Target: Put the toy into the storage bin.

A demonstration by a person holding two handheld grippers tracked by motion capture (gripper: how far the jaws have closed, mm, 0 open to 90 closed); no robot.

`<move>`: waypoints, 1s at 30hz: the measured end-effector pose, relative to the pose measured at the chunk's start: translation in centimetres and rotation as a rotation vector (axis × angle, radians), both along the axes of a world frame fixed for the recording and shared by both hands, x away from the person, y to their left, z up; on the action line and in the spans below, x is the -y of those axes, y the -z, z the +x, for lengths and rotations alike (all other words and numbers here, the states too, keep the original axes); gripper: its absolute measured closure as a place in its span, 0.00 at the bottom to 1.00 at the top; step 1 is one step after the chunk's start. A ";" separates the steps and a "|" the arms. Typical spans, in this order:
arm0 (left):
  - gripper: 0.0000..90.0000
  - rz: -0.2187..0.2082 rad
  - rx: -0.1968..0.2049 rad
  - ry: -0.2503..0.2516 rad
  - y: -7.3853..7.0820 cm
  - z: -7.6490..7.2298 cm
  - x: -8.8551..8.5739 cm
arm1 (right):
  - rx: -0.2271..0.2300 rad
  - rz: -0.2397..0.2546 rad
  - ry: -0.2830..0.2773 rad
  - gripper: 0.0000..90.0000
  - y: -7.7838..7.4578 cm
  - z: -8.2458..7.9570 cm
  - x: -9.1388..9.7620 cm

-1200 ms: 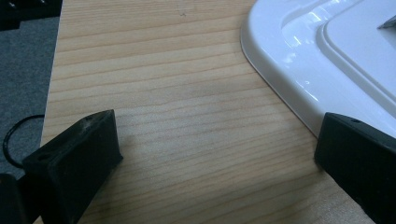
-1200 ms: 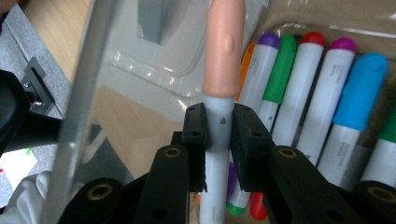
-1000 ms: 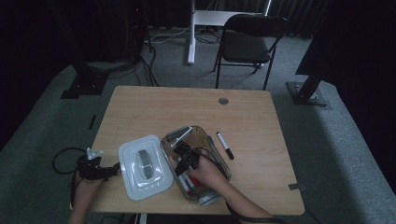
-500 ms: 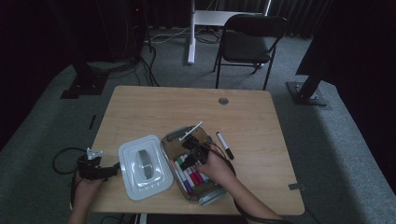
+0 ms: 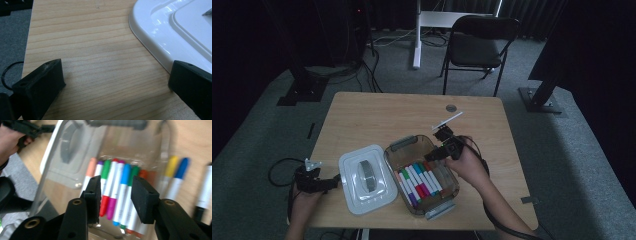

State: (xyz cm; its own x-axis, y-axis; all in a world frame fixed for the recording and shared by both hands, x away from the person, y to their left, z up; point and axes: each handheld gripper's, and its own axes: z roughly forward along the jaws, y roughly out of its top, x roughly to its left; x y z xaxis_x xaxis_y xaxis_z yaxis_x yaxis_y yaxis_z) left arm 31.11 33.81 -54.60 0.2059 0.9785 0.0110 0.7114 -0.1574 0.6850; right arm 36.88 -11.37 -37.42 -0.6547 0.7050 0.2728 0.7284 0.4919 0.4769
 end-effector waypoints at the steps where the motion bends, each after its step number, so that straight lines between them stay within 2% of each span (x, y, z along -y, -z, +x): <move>1: 0.01 0.000 0.000 0.000 0.0 0.0 0.0 | 0.010 0.000 0.012 0.65 -0.2 0.2 0.5; 2: 0.01 0.000 0.000 0.000 0.0 0.0 0.0 | 0.010 0.000 0.012 0.65 -0.2 0.2 0.5; 3: 0.01 0.000 0.002 0.000 0.0 0.0 0.0 | 0.024 -0.012 0.026 0.65 -0.4 0.8 1.8; 8: 0.01 0.000 0.001 0.000 0.0 0.0 0.0 | 0.031 -0.021 0.054 0.64 0.0 1.7 3.3; 10: 0.01 0.000 0.001 0.000 0.0 0.0 0.0 | 0.022 -0.023 0.083 0.63 0.7 2.4 4.5; 14: 0.01 0.001 0.001 0.000 0.0 0.0 0.0 | 0.021 -0.034 0.111 0.64 1.4 3.1 5.4; 18: 0.01 0.000 0.000 0.000 0.0 0.0 0.0 | 0.025 -0.069 0.135 0.63 2.9 4.1 6.2; 24: 0.01 -0.001 0.000 0.000 0.0 0.0 0.0 | 0.035 -0.062 0.161 0.63 5.8 5.5 7.0; 27: 0.01 -0.001 0.000 0.000 0.0 0.0 0.0 | 0.029 -0.071 0.172 0.63 7.3 6.1 7.2; 30: 0.01 0.000 0.000 0.000 0.0 0.0 0.0 | 0.011 -0.102 0.178 0.63 8.9 6.6 7.2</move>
State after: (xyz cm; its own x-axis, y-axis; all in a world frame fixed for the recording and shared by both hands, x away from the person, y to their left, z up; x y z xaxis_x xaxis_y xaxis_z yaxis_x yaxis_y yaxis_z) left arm 31.11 33.80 -54.60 0.2059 0.9785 0.0106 0.7114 -0.1571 0.6850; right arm 43.43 -18.53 -46.29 -0.5198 0.8335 0.1872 0.8031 0.4020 0.4398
